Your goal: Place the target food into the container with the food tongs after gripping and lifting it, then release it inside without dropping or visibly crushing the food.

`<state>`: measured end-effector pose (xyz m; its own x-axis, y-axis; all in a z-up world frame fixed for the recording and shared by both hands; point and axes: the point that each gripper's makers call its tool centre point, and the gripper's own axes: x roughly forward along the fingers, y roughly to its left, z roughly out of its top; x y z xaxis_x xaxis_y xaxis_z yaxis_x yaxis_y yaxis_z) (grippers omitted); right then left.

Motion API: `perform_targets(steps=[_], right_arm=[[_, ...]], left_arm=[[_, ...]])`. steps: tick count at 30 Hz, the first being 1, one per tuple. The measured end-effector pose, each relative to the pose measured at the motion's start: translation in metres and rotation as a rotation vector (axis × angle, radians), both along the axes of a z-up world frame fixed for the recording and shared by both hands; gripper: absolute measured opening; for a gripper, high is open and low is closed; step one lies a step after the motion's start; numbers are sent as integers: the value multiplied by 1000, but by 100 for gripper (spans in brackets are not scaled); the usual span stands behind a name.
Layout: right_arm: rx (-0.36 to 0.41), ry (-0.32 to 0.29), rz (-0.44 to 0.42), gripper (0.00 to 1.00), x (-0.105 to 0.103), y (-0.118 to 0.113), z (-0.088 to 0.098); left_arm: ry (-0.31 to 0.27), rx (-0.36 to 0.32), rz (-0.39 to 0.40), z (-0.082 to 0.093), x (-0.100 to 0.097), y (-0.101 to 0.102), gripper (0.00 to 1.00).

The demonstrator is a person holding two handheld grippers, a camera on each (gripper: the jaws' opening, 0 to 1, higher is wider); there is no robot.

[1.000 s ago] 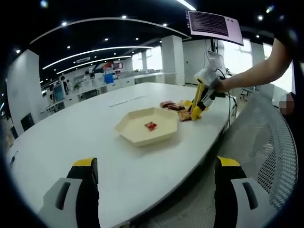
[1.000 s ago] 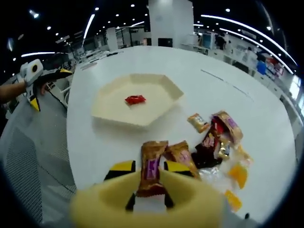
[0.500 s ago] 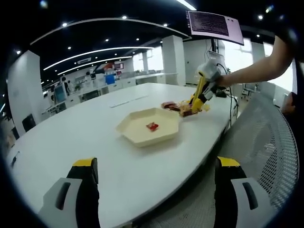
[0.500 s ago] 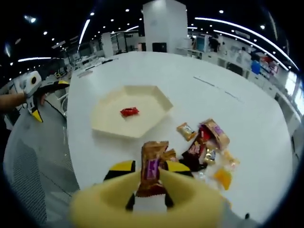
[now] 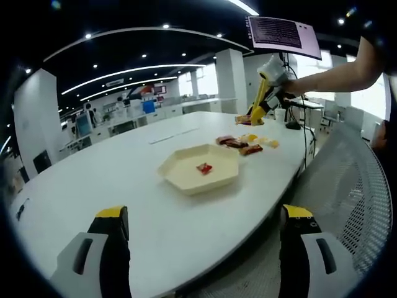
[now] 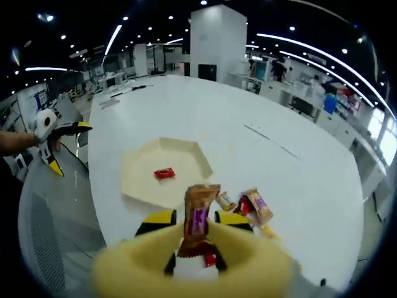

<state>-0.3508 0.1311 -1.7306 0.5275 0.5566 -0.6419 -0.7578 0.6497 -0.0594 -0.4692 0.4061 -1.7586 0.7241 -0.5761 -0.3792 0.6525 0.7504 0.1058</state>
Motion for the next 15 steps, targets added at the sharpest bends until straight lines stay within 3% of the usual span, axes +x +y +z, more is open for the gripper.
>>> perform_targets(steps=[7, 15], right_arm=[[-21, -3, 22, 23, 3, 13, 0], [-4, -5, 68, 23, 15, 42, 4]], left_arm=[[6, -6, -7, 0, -1, -1, 96], [-2, -3, 3, 0, 0, 1, 96]])
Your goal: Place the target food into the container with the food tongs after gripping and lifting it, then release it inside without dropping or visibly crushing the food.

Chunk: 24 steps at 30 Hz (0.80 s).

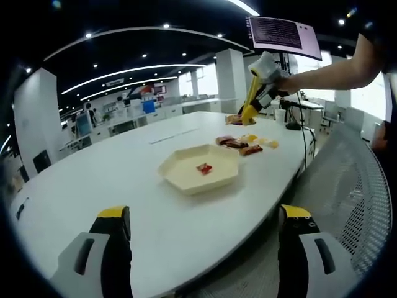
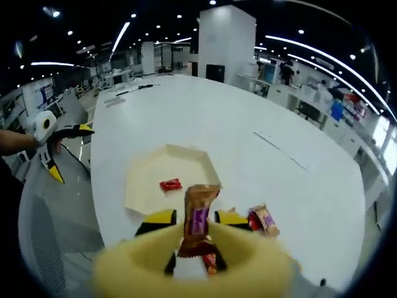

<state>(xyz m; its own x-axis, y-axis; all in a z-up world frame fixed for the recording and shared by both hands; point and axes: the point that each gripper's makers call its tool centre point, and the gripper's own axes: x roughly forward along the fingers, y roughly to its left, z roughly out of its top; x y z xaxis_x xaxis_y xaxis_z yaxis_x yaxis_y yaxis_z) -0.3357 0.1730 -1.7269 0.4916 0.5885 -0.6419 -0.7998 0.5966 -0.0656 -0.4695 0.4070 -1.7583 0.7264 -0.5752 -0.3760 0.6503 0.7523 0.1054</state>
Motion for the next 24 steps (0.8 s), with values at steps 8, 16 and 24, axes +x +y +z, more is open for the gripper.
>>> perform_targets(steps=[8, 16, 24], right_arm=[[-4, -5, 61, 23, 11, 34, 1], [4, -15, 110, 23, 23, 66, 7], [14, -10, 145, 27, 28, 83, 8]], left_arm=[[1, 0, -1, 0, 0, 0, 93], [2, -2, -5, 0, -1, 0, 90], [2, -3, -2, 0, -1, 0, 88]])
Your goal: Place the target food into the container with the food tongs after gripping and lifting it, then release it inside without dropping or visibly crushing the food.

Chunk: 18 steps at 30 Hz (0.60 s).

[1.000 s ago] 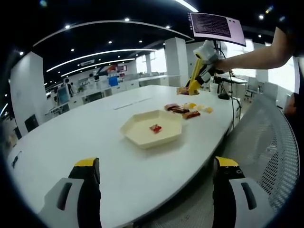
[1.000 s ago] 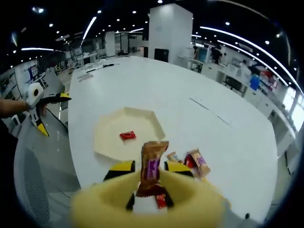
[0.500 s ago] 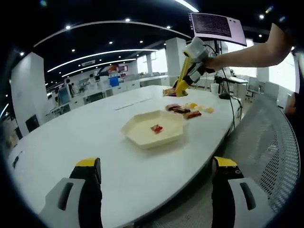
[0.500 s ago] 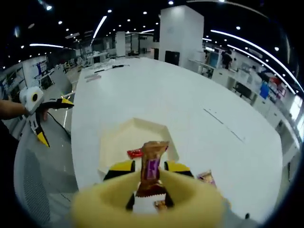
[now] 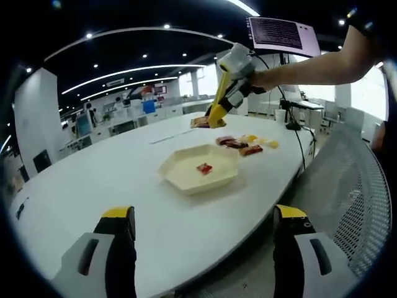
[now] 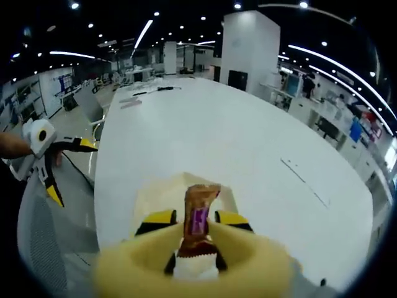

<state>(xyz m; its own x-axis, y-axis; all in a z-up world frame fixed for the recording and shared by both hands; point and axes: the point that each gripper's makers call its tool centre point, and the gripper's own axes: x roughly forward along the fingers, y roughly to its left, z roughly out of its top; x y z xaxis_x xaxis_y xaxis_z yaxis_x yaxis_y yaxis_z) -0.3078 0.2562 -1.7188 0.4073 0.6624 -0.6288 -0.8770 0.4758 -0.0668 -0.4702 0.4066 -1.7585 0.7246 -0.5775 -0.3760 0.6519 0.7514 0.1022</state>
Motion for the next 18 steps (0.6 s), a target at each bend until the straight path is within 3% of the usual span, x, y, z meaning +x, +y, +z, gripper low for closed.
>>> perform_targets(steps=[1, 3, 5, 13, 18], right_arm=[[21, 31, 8, 29, -3, 4, 0], [-3, -66, 17, 30, 7, 1, 5], [16, -12, 1, 30, 1, 2, 3], [4, -5, -15, 30, 0, -15, -1], [79, 21, -82, 30, -1, -25, 4]], left_arm=[[1, 0, -1, 0, 0, 0, 88], [3, 0, -3, 0, 0, 0, 87], [5, 0, -4, -1, 0, -1, 87], [6, -1, -3, -1, 0, 0, 86], [13, 4, -4, -2, 0, -1, 86]])
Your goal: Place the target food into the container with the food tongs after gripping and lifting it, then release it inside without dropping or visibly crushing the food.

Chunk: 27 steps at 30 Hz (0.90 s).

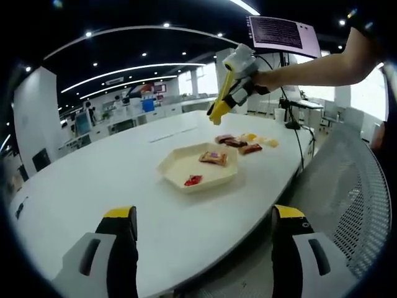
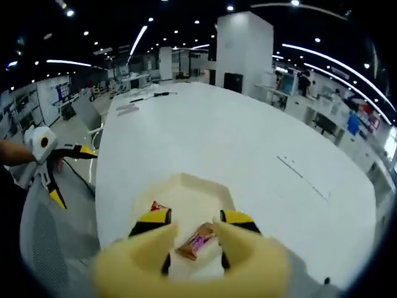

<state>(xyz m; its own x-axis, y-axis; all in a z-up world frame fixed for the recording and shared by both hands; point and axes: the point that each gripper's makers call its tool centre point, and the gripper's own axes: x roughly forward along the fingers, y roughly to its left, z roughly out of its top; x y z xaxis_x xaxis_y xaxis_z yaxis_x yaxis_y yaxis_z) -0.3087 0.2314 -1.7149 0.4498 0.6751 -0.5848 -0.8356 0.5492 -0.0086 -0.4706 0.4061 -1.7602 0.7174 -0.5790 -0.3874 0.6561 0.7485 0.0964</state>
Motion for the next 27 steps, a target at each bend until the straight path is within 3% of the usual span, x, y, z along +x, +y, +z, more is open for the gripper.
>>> perform_targets(steps=[7, 18, 27], right_arm=[[-31, 8, -27, 30, -9, -31, -13], [-49, 67, -98, 30, -24, -90, -53], [-64, 66, -121, 31, -29, -109, -77]], left_arm=[[5, 1, -3, -1, -1, -1, 85], [5, 6, 4, -1, 0, 0, 84], [-10, 0, 12, 2, 1, 1, 82]])
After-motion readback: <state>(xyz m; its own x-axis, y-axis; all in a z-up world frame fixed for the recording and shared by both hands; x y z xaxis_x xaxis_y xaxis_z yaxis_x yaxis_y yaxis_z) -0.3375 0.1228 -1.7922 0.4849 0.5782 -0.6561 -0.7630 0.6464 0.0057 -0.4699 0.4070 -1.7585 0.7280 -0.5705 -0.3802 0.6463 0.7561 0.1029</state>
